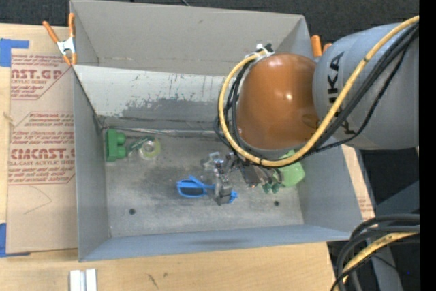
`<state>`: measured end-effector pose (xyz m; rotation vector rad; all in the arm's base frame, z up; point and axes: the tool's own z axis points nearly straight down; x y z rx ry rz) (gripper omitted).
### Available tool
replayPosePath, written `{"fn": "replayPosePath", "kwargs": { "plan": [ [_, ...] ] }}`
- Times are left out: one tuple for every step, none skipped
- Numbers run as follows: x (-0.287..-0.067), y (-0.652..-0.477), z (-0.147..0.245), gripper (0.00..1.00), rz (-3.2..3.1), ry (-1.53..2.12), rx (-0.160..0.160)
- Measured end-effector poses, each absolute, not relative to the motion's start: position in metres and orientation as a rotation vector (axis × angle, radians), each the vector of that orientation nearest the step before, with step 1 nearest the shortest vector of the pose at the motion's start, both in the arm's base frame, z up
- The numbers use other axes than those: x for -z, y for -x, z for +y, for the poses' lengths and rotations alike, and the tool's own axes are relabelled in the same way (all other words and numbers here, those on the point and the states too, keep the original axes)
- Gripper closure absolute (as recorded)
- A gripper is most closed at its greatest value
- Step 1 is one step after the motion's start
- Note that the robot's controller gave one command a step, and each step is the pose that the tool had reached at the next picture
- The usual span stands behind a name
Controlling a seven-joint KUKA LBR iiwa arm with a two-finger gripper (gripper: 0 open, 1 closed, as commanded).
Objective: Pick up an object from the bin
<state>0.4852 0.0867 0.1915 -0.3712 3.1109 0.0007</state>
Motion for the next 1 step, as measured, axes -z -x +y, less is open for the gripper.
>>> {"fn": "replayPosePath", "kwargs": {
  "plan": [
    [-0.2766, -0.5163, 0.0843, 1.00, 3.111, 0.336, 0.000]
  ]
}}
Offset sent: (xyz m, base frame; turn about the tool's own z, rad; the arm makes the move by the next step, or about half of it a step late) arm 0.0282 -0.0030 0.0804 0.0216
